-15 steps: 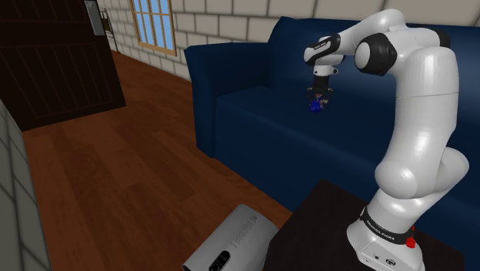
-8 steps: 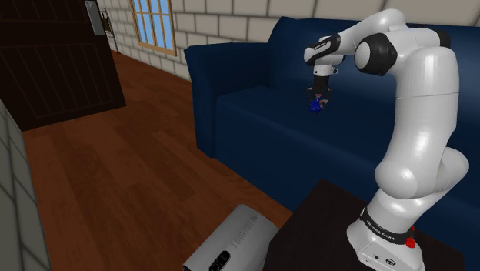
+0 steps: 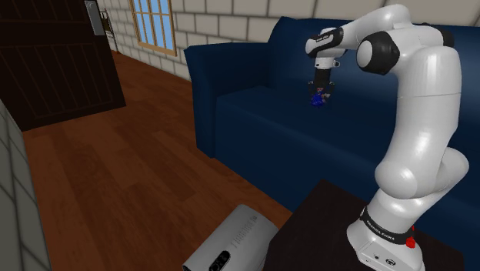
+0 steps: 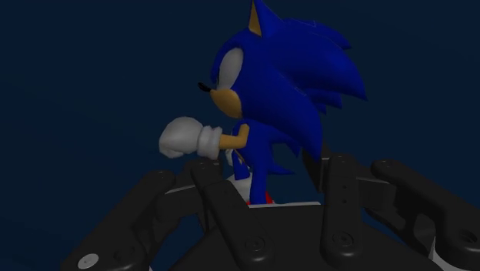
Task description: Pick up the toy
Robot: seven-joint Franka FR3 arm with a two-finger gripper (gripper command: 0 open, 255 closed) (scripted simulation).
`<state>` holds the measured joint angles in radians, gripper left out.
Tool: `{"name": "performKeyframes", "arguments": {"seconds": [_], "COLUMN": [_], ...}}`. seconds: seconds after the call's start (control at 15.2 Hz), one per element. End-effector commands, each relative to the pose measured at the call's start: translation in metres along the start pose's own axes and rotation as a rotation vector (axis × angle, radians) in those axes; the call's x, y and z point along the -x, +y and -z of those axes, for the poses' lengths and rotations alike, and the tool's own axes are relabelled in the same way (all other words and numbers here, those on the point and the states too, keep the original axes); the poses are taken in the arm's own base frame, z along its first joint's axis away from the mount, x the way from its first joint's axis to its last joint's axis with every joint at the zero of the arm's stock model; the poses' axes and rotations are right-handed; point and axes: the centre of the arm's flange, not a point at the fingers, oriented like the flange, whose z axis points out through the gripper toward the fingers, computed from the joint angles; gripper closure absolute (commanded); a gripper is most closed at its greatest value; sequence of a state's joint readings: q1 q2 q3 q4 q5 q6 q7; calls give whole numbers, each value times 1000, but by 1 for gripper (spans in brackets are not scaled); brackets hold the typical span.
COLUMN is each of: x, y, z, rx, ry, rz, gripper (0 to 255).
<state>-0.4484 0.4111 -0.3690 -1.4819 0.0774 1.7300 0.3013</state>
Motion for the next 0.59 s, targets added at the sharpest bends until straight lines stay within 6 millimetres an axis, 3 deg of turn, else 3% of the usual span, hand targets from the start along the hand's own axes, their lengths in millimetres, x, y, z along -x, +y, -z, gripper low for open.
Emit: {"name": "performKeyframes", "arguments": {"seconds": [0.0,0.4,0.53], "x": [0,4,4], "y": [2,5,5], "z": [10,42,42], "rx": [0,0,0], "ry": [0,0,0], "rz": [0,0,0], "gripper": [255,255,255]}}
